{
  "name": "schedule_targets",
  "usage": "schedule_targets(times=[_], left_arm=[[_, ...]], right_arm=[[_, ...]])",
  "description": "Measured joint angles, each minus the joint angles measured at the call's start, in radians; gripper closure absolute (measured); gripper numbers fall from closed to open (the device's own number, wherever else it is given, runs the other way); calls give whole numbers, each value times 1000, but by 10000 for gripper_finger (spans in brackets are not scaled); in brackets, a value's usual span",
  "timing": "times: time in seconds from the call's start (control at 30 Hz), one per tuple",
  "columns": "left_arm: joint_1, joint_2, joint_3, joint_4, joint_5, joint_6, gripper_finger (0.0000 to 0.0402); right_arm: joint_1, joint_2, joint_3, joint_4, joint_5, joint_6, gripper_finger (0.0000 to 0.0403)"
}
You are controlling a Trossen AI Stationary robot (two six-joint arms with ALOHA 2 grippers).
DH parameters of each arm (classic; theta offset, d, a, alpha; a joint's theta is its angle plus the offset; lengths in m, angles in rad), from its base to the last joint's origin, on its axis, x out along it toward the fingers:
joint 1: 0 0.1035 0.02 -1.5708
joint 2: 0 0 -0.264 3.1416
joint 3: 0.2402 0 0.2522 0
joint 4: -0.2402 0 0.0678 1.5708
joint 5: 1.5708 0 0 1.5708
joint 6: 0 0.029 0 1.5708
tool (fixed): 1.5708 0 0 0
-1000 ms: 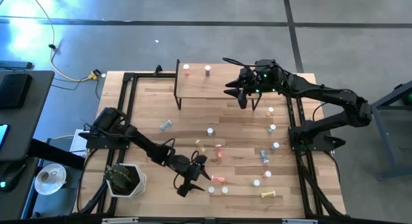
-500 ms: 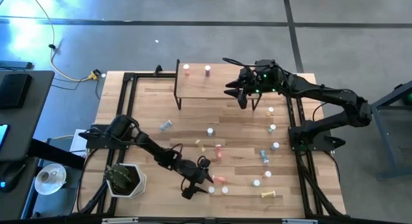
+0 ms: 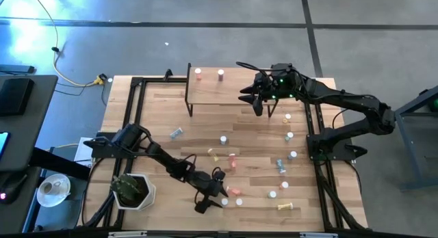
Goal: Pick and place medicine bottles onto shelf by color
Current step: Put the green pill bottle on the shelf
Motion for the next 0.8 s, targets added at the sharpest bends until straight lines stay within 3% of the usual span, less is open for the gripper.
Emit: schedule_targets(times=[0.8], left_arm=[[-8,47,50,10,15,-29,174]], right_arm=[[0,0,0,0,0,0,261]])
